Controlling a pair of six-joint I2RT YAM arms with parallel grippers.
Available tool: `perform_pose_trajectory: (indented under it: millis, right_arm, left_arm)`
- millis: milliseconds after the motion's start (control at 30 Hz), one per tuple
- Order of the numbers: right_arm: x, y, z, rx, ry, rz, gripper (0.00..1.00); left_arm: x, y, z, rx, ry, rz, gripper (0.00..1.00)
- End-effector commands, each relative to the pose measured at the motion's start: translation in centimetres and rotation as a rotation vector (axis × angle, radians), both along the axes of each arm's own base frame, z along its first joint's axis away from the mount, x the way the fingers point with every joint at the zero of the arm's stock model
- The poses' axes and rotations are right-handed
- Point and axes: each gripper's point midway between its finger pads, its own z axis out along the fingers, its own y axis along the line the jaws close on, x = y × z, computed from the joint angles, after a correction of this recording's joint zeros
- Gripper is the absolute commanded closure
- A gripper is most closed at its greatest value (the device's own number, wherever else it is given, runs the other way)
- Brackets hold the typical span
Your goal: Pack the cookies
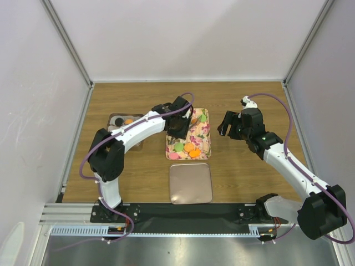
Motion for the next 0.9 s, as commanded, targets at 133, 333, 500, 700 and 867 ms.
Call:
perform_pose_trajectory:
  millis: [133,333,500,700,867]
  right_arm:
    - [0.7,-0.1,2.2,0.01,-0.061,-0.007,0.22]
    - [0.7,-0.1,2.3,0.013,-0.063,-0.007,0.22]
    - [0.7,-0.1,2.3,0.013,-0.063,-0.007,0.22]
    - [0.7,-0.1,2.3,0.013,-0.066,-0.006,0.22]
    - [0.7,0.0,2.3,0.014,-0.065,-0.005,0.22]
  left_arm:
    - [1.1,-1.4,0.7,-0.024,-0.042,-0.024,0.54]
    - [1.0,-1.3,0.0,0.001,-0.038,-0.028,0.54]
    - [1.1,-1.3,-0.3,0.012,-0.036,-0.029,0.54]
    - [1.2,-1.1,-0.7,0.025,-0.034,-0.027,0.57]
    - [1.3,-0.9,-0.3,0.038,-0.045,-0.023,0.64]
